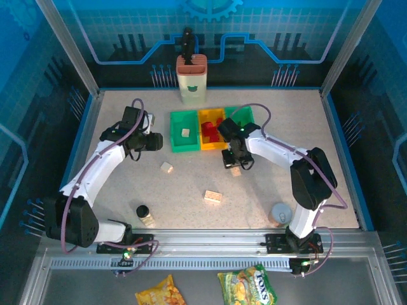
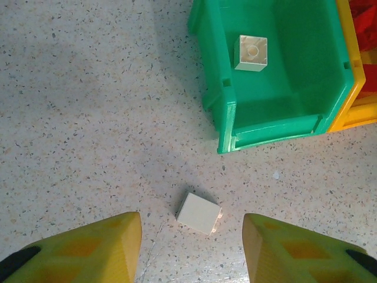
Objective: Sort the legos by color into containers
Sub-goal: Pick up the lego from the bottom-center of the table, then place the lego in the container.
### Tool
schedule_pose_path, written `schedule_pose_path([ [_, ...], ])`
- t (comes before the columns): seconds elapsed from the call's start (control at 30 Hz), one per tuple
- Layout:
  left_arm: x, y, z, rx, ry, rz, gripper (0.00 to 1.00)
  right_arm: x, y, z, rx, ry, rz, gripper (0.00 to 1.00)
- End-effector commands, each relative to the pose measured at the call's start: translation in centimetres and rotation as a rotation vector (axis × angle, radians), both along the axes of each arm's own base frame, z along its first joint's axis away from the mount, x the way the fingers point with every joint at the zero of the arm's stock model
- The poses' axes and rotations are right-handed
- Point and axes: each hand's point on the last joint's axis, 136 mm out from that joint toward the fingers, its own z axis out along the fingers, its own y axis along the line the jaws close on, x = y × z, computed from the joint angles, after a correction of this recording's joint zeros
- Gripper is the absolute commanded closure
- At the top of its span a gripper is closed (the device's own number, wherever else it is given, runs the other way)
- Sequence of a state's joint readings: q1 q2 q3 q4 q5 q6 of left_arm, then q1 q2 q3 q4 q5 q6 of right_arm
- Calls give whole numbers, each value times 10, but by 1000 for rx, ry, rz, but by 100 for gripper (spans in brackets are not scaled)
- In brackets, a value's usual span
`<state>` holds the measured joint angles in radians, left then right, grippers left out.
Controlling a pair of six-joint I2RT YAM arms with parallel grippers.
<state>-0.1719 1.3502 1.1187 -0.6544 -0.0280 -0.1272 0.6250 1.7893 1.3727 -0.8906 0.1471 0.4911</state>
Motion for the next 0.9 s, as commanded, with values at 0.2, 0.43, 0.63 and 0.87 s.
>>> schedule_pose_path([
  [0.2,-1,-1,11,-30,-42,-14,51,32,73,23,108,-99,-37,63],
  [0.43,-3,0,14,-28,-53,-22,51,63,125,40,242,-204,-41,64],
  [0.63,-4,-2,19,-43,-76,-27,51,92,161,52,351,-301,-38,66],
  [0.87,-3,-1,19,-39,-79,-25,50,126,194,53,417,-381,-27,66],
])
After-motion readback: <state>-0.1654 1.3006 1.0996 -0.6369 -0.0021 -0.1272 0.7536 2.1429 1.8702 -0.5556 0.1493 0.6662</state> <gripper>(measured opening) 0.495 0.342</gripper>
